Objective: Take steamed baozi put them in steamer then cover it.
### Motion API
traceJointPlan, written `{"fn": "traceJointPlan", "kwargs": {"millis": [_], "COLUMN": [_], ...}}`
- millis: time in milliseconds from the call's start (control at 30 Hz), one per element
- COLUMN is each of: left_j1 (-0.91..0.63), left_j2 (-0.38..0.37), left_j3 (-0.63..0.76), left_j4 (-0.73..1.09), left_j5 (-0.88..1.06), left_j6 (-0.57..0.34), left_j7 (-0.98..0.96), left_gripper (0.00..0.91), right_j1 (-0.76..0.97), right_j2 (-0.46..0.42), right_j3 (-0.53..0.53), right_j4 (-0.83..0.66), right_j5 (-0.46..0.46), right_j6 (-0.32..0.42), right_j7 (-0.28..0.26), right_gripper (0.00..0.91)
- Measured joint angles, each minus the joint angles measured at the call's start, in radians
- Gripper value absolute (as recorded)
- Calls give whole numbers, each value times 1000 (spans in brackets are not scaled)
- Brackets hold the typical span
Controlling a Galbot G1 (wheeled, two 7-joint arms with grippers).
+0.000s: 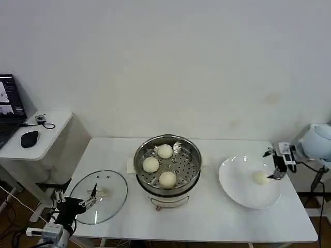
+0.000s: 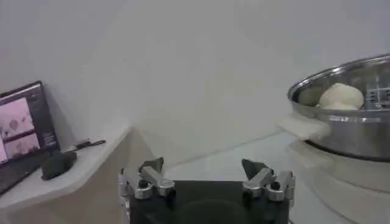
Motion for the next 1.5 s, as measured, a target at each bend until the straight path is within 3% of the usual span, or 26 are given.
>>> {"fn": "traceJointPlan", "kwargs": {"millis": [167,433,1033,1500], "left_j1": [0,-2,-2,-11], "left_j2": [-1,-8,-16,-8], "left_j3": [-3,-10,-34,-44], "left_j4": [5,27,66,86], "left_j5": [4,9,9,5], "left_j6": [0,1,0,-1], "left_j7": [0,-1,-1,1], "left_gripper": [907,907,907,907], "right_j1": [-133,-203,-149,-135], "right_j2": [28,124,382,458], "right_j3": [128,221,261,276], "right_j4": [-74,-240,-569,-660], "right_j5": [-42,-120,-282,-383], "right_j6": [19,88,299,334], "right_j7": [-8,-48,-135,-160], "right_gripper": [907,907,907,877]}}
